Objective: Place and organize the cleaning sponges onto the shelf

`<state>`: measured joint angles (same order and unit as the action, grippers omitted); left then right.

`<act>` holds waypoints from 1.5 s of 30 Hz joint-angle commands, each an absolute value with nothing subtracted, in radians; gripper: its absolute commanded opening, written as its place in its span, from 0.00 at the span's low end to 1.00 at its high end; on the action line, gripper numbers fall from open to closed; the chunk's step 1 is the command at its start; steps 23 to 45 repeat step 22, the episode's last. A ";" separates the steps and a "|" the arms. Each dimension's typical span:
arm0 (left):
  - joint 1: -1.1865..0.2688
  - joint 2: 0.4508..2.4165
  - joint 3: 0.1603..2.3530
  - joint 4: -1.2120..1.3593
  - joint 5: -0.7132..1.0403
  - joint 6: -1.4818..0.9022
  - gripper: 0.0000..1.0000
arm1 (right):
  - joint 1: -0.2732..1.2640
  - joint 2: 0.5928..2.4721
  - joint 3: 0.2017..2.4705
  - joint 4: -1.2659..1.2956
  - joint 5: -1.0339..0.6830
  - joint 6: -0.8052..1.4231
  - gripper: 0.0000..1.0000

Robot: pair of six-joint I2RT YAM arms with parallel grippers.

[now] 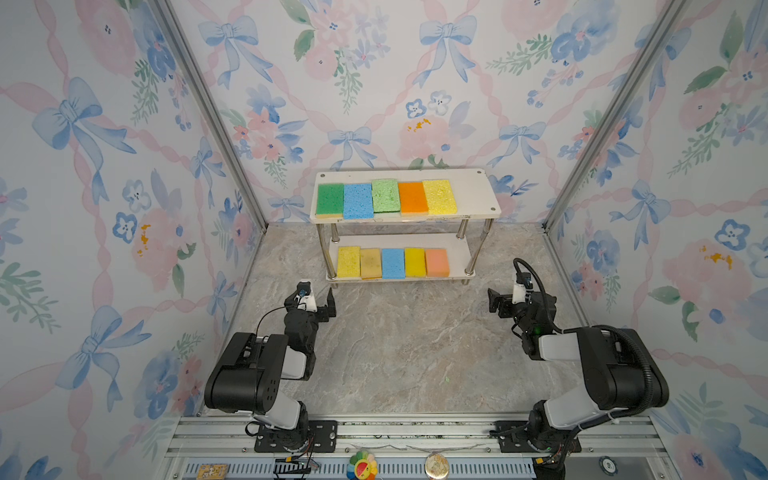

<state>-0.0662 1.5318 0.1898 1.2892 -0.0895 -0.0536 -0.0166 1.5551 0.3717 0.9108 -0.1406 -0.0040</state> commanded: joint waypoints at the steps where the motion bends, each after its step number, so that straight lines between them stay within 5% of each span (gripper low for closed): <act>1: -0.074 1.539 0.194 1.315 -0.098 -0.063 0.98 | -0.006 1.552 0.383 0.934 -0.124 -0.007 0.97; 45: -0.074 1.539 0.195 1.317 -0.098 -0.063 0.98 | 0.004 1.551 0.384 0.928 -0.102 -0.015 0.97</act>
